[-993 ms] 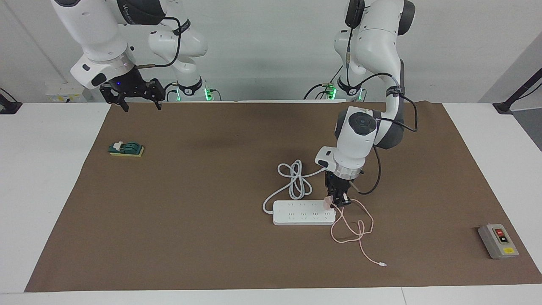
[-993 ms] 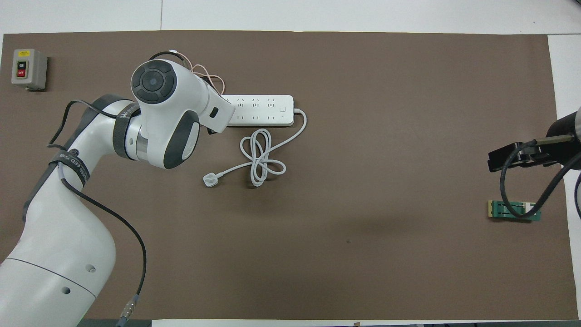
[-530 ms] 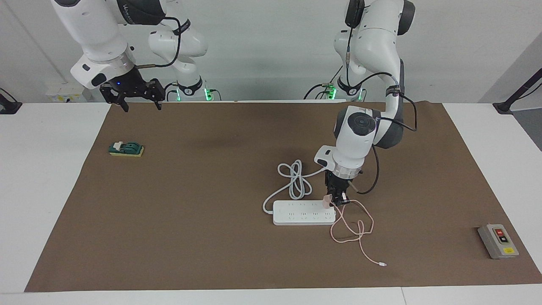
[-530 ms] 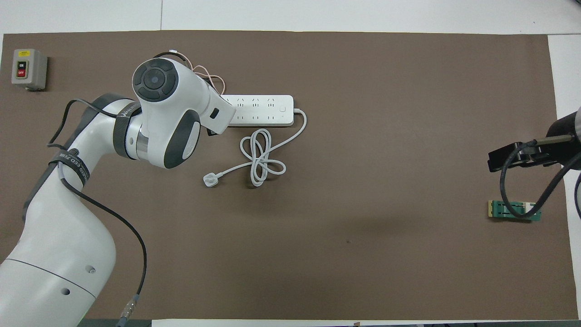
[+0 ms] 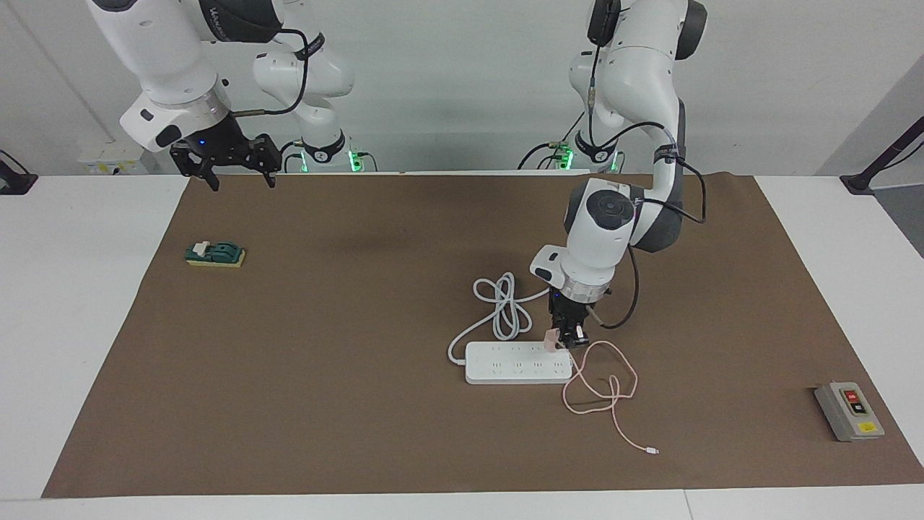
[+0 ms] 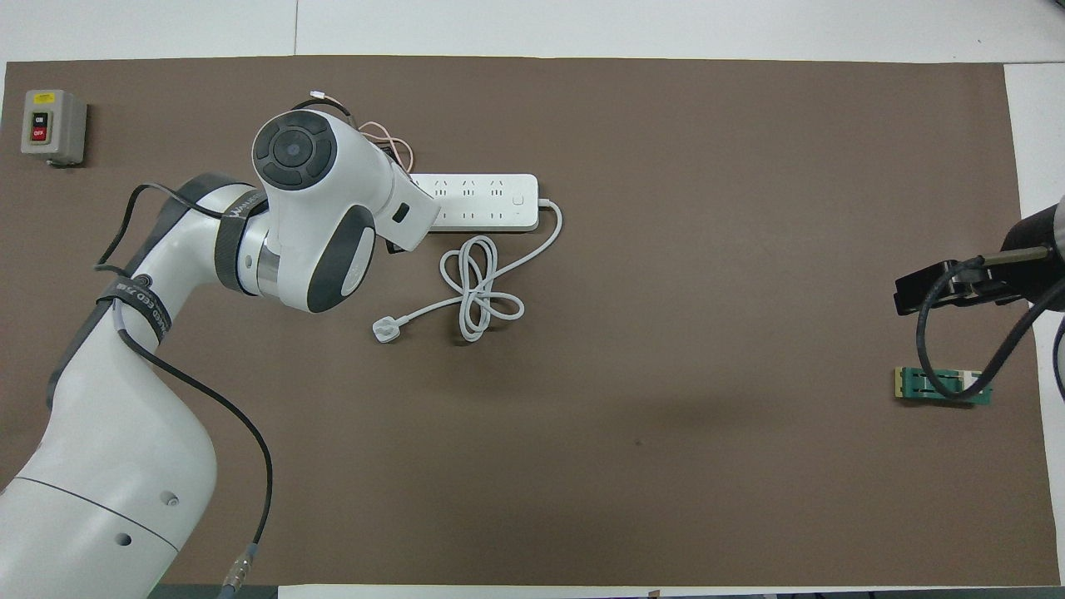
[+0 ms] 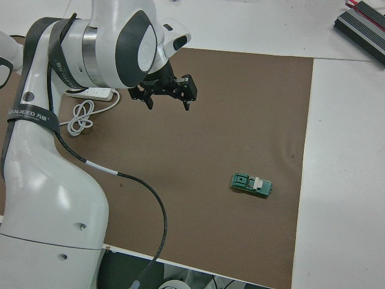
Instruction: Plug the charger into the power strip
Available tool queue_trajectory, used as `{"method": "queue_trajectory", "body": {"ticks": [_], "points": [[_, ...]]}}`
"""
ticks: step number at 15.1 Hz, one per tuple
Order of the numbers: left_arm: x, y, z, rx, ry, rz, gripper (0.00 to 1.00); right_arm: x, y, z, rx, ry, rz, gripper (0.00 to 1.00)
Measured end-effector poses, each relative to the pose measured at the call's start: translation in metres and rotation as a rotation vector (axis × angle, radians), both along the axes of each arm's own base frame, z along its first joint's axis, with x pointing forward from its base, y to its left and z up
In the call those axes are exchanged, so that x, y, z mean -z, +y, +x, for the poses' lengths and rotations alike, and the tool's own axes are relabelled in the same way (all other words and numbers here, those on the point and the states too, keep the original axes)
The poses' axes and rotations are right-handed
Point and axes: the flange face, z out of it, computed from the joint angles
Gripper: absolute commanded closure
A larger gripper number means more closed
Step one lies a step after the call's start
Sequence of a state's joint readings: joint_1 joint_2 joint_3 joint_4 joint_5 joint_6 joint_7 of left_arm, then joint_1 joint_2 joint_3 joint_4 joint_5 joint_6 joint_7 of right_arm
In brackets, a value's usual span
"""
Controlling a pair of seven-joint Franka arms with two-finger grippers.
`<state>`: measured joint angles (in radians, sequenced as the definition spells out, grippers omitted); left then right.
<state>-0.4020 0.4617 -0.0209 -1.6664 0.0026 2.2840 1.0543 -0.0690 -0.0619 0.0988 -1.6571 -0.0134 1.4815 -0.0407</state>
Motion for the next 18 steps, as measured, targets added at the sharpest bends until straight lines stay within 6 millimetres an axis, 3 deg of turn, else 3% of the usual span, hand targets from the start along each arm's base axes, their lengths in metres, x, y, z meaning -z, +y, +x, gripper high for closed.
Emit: {"method": "queue_trajectory", "body": {"ticks": [15, 18], "points": [[0.000, 0.006, 0.002, -0.007, 0.000, 0.001, 1.00, 0.000, 0.000, 0.000, 0.000, 0.000, 0.000, 0.00], [0.000, 0.015, 0.005, -0.017, 0.007, 0.007, 1.00, 0.000, 0.000, 0.000, 0.000, 0.000, 0.000, 0.00]]}}
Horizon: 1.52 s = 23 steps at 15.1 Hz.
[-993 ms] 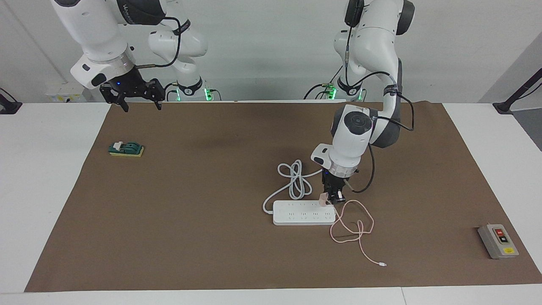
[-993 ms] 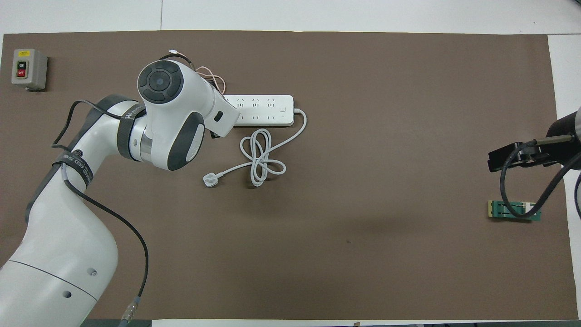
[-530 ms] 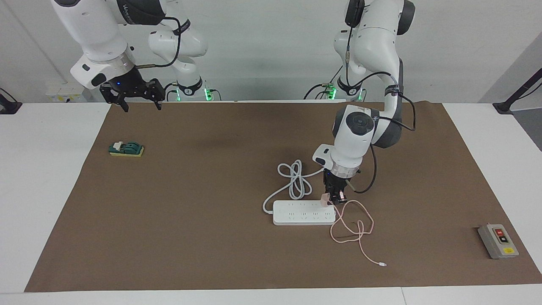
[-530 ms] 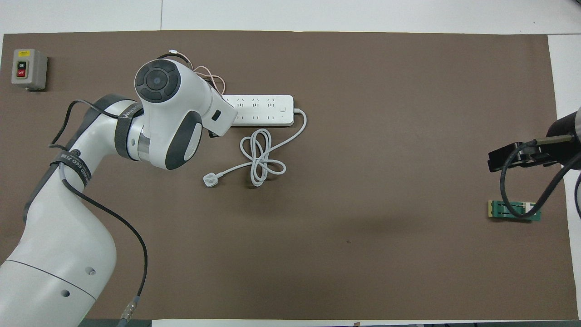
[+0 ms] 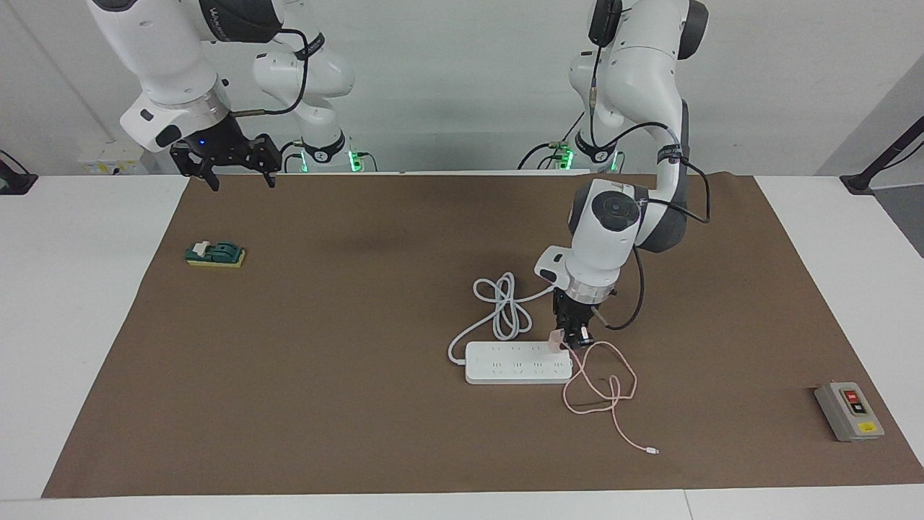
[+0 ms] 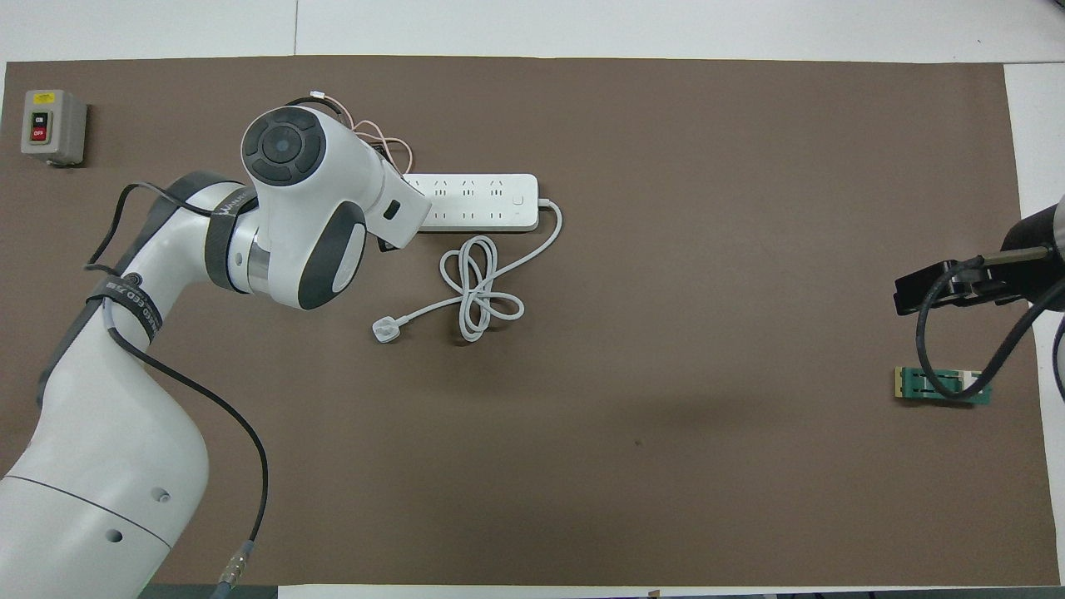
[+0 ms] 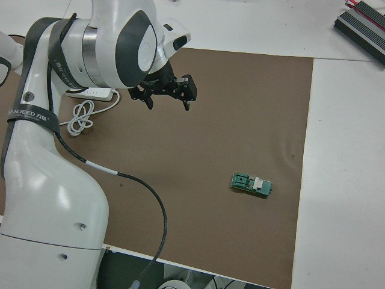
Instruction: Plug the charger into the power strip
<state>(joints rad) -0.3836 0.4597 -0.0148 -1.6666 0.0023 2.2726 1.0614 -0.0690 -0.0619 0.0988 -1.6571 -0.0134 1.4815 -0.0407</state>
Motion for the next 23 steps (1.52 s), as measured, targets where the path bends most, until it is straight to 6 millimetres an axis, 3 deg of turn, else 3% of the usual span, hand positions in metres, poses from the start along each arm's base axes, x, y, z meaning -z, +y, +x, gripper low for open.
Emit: {"method": "queue_trajectory", "body": {"ticks": [5, 23], "points": [[0.000, 0.011, 0.004, -0.013, 0.006, 0.005, 1.00, 0.000, 0.000, 0.000, 0.000, 0.000, 0.000, 0.00], [0.001, -0.003, -0.002, -0.043, 0.021, -0.041, 1.00, 0.000, 0.000, 0.000, 0.000, 0.000, 0.000, 0.00]]}}
